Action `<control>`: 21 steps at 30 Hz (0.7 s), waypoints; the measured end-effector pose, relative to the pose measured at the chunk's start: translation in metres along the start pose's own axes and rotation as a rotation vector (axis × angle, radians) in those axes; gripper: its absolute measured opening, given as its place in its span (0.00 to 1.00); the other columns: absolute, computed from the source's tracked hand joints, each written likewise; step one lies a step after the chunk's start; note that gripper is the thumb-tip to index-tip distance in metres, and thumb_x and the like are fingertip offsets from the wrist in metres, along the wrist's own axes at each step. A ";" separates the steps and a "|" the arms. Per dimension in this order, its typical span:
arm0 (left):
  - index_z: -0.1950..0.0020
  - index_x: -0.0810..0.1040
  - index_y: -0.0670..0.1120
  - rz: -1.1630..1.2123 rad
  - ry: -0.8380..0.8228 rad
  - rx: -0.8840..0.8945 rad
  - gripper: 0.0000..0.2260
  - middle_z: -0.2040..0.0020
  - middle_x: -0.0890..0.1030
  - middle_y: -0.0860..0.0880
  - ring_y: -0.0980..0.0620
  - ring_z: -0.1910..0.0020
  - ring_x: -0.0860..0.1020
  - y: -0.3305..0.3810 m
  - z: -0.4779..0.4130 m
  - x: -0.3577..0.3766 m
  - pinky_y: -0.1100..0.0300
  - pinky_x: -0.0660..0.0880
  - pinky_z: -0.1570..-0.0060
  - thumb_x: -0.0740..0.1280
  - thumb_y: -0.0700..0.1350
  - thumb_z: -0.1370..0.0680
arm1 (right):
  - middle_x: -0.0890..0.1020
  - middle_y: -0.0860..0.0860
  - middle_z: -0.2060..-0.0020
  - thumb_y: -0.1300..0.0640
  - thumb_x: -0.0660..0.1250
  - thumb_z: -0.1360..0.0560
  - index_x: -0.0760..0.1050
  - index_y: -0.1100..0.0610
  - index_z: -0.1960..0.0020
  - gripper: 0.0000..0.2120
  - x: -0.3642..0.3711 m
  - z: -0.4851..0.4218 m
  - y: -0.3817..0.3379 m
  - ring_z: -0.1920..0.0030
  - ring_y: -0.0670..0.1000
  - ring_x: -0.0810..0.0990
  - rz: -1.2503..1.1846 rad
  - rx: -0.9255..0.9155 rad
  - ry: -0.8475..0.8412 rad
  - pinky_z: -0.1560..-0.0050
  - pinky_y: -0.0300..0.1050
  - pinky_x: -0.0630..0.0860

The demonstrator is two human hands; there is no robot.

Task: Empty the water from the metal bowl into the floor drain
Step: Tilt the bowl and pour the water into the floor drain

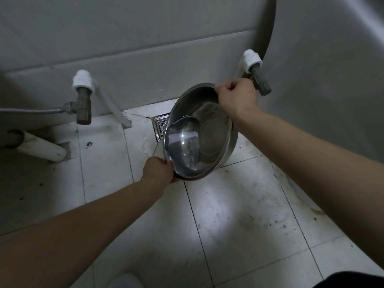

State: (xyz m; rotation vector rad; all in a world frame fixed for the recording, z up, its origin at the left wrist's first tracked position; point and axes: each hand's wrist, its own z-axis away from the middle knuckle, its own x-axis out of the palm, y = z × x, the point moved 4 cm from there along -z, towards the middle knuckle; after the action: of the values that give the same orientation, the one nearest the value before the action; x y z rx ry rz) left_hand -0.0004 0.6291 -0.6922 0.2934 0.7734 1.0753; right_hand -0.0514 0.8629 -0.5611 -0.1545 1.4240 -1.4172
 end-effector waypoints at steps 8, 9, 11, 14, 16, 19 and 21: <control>0.63 0.76 0.43 0.016 -0.017 0.009 0.11 0.68 0.81 0.45 0.50 0.73 0.82 0.000 -0.001 0.000 0.61 0.78 0.75 0.69 0.40 0.21 | 0.75 0.48 0.68 0.54 0.68 0.20 0.72 0.52 0.66 0.16 -0.001 0.003 -0.004 0.57 0.53 0.80 -0.003 -0.016 -0.005 0.41 0.54 0.80; 0.63 0.76 0.42 0.021 -0.017 0.010 0.10 0.67 0.81 0.44 0.51 0.74 0.82 0.000 0.000 0.000 0.62 0.77 0.77 0.69 0.40 0.21 | 0.75 0.48 0.68 0.54 0.69 0.20 0.72 0.52 0.66 0.16 -0.002 0.003 -0.004 0.56 0.53 0.80 -0.006 -0.017 0.000 0.41 0.55 0.80; 0.61 0.76 0.42 0.024 -0.019 0.011 0.09 0.65 0.81 0.43 0.51 0.73 0.82 0.001 0.000 0.000 0.63 0.76 0.78 0.69 0.40 0.21 | 0.75 0.49 0.67 0.54 0.69 0.21 0.72 0.52 0.67 0.16 -0.002 0.004 -0.005 0.53 0.56 0.82 -0.011 -0.017 0.003 0.41 0.56 0.80; 0.60 0.75 0.42 0.026 -0.025 0.008 0.08 0.62 0.82 0.41 0.48 0.70 0.82 0.001 0.001 0.001 0.63 0.76 0.79 0.68 0.39 0.21 | 0.75 0.49 0.68 0.54 0.69 0.21 0.72 0.52 0.67 0.17 -0.003 0.004 -0.006 0.54 0.56 0.82 -0.005 -0.024 0.008 0.42 0.55 0.80; 0.60 0.74 0.42 0.040 -0.030 0.005 0.09 0.63 0.81 0.41 0.47 0.70 0.82 0.002 0.002 0.001 0.62 0.77 0.79 0.68 0.39 0.20 | 0.75 0.49 0.68 0.54 0.69 0.21 0.72 0.52 0.68 0.17 -0.004 0.004 -0.006 0.56 0.54 0.81 -0.007 -0.031 0.008 0.43 0.53 0.80; 0.59 0.75 0.41 0.057 -0.045 -0.007 0.08 0.63 0.81 0.41 0.46 0.70 0.83 0.003 0.003 0.002 0.60 0.78 0.77 0.69 0.39 0.21 | 0.75 0.48 0.69 0.54 0.69 0.21 0.71 0.52 0.68 0.17 -0.005 0.004 -0.006 0.60 0.51 0.78 -0.015 -0.030 0.013 0.44 0.51 0.80; 0.57 0.75 0.41 0.054 -0.046 -0.007 0.07 0.63 0.81 0.41 0.47 0.71 0.83 0.003 0.003 0.002 0.62 0.77 0.79 0.68 0.39 0.21 | 0.75 0.48 0.69 0.54 0.69 0.21 0.71 0.52 0.68 0.17 -0.006 0.005 -0.007 0.60 0.51 0.78 -0.014 -0.029 0.012 0.44 0.52 0.80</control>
State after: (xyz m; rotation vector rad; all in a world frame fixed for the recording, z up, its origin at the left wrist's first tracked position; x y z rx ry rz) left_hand -0.0005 0.6324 -0.6892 0.3331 0.7239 1.1183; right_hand -0.0494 0.8620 -0.5515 -0.1748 1.4562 -1.4116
